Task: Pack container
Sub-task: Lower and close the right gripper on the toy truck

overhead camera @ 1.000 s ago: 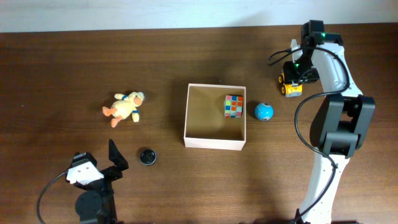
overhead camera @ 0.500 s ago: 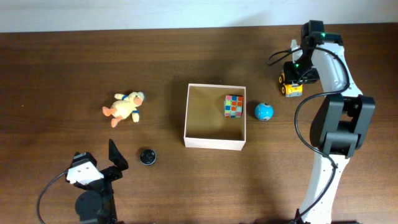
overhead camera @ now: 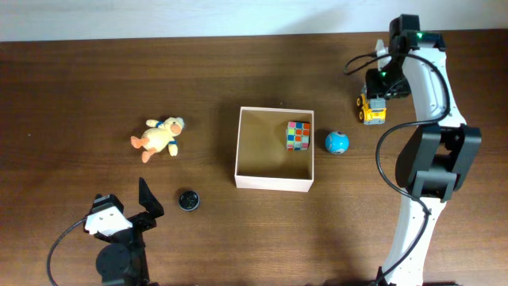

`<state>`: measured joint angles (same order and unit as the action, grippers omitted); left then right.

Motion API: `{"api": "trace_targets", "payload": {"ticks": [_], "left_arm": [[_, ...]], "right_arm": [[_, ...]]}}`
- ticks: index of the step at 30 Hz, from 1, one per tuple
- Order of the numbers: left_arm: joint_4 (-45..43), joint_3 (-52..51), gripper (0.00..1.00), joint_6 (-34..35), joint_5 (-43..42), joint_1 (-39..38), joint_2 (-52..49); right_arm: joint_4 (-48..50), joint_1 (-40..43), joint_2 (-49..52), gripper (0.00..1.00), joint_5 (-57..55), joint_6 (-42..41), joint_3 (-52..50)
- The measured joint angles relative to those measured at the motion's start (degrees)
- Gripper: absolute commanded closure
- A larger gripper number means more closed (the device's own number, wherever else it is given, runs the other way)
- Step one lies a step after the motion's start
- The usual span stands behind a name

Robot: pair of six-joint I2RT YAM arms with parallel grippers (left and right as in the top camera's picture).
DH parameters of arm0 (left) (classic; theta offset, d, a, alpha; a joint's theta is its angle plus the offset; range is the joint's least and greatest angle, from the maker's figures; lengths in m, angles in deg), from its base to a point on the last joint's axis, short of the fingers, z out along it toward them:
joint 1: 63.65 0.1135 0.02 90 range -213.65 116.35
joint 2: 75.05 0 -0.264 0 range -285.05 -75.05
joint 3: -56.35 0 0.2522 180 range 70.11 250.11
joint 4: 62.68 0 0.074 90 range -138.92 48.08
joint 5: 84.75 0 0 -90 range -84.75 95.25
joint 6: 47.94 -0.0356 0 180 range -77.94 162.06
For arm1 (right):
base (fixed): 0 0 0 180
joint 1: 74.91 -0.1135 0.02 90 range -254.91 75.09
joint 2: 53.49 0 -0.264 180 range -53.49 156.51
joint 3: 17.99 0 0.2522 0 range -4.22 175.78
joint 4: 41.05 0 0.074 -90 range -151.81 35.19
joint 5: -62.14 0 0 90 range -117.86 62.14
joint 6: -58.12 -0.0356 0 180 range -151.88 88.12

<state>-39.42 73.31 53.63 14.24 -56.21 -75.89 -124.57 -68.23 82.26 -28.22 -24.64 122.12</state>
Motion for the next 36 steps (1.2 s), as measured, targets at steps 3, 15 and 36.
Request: {"api": "trace_targets", "payload": {"ticks": [3,15,36], "left_arm": [[0.00,0.00,0.01,0.00,0.00,0.00,0.00],[0.00,0.00,0.01,0.02,0.00,0.00,0.00],[0.00,0.00,0.01,0.00,0.00,0.00,0.00]], "right_arm": [[0.04,0.00,0.00,0.49,0.00,0.00,0.17],[1.07,0.00,0.00,0.44,0.02,-0.02,0.20],[1.05,0.00,2.49,0.44,0.46,0.02,0.20]]}}
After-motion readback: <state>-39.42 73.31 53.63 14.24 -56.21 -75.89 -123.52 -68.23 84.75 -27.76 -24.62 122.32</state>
